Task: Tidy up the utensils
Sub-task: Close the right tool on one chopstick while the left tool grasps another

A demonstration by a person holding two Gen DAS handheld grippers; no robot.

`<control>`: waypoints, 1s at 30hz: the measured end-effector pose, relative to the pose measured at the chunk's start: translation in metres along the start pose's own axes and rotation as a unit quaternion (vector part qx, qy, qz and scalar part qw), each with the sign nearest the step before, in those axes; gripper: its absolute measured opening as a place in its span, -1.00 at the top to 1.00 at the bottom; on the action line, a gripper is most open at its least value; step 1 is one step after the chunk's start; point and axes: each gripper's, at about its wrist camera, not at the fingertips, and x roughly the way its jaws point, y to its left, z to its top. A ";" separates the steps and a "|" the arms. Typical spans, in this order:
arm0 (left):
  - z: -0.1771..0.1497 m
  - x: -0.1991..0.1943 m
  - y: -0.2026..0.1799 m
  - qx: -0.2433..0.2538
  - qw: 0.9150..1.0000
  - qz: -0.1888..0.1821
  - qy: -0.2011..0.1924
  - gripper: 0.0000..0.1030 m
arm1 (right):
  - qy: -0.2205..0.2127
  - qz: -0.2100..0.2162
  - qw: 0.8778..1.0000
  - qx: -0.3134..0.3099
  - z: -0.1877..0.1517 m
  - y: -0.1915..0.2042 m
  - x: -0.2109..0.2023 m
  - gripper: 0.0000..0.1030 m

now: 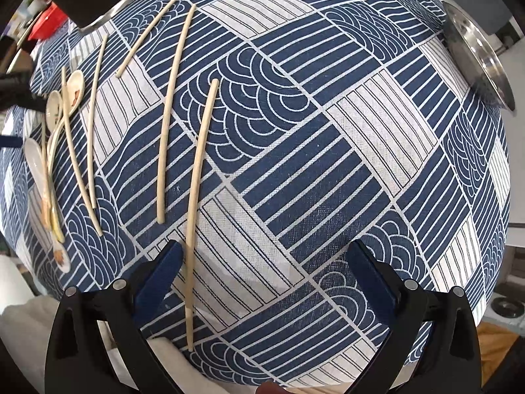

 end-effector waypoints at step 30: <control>-0.003 -0.018 0.008 0.012 0.999 0.003 -0.044 0.23 | -0.011 -0.008 1.000 -0.023 0.007 -0.006 -0.023 0.86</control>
